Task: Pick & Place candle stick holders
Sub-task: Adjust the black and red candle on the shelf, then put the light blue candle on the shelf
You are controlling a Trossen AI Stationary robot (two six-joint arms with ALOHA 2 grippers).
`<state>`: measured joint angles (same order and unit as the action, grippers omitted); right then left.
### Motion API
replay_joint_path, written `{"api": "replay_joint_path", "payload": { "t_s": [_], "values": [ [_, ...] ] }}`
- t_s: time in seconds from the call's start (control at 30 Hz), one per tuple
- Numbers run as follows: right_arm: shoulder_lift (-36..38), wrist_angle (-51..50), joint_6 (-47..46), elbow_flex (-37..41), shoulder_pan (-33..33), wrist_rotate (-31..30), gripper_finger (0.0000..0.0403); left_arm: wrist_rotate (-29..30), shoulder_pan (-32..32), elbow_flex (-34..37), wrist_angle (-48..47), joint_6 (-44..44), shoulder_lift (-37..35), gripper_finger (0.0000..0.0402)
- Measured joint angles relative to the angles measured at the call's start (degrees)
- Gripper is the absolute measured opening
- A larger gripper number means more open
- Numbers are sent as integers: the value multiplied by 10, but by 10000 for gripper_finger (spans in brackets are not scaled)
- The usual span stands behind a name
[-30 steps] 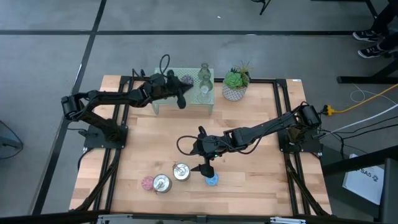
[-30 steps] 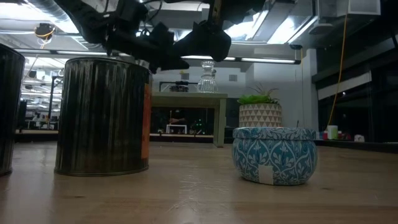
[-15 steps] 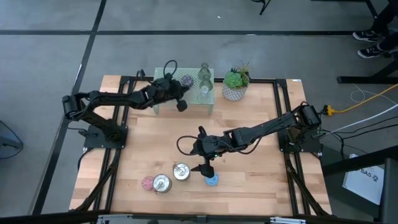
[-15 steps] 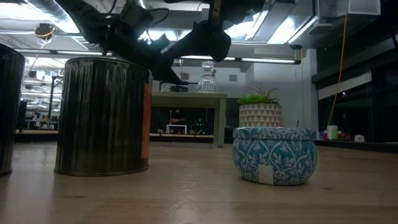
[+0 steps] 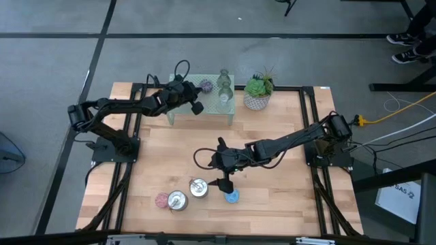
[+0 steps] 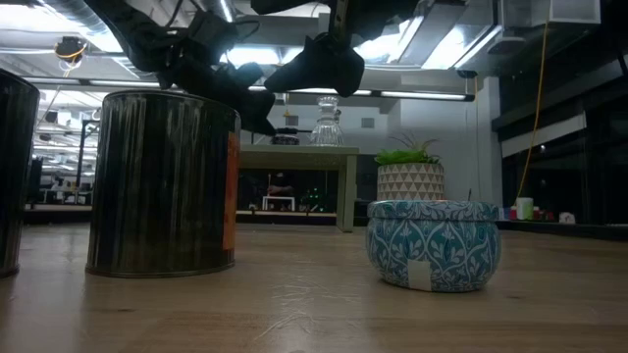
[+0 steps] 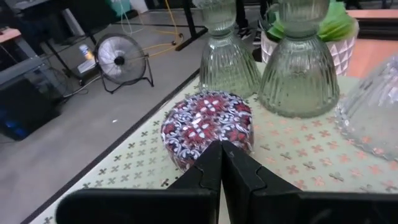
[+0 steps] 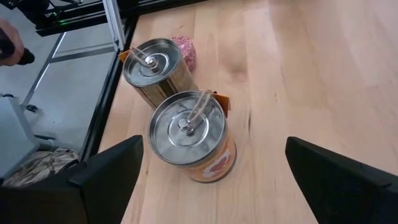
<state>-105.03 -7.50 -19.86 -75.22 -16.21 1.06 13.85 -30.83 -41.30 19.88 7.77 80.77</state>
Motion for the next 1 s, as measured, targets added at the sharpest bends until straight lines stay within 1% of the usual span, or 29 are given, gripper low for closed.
{"api": "replay_joint_path", "payload": {
  "t_s": [0.1, 0.2, 0.37, 0.47, 0.6, 0.7, 0.87, 1.0],
  "values": [
    [0, 0, 0, 0, 0, 0, 392, 0, -1, 0, 9, 3, -2, 5],
    [0, -2, 0, 0, 0, 1, 392, 2, 14, 0, 13, 24, -20, 2],
    [0, -29, 0, 0, -6, 51, 392, 2, 69, 0, -18, 53, -82, 4],
    [0, -28, 0, 0, -15, 61, 392, 1, 121, 0, -59, 53, -133, 5],
    [0, -26, -1, 0, -23, 64, 392, 2, 205, 0, -135, 53, -197, 1],
    [0, -25, -3, 0, -23, 65, 392, 10, 271, 0, -200, 42, -231, 4],
    [0, -25, -3, 0, -22, 65, 392, 62, 392, 0, -271, 8, -250, 4],
    [0, -24, -4, 0, -22, 65, 392, 101, 473, 0, -277, -6, -245, 2]
  ]
}}
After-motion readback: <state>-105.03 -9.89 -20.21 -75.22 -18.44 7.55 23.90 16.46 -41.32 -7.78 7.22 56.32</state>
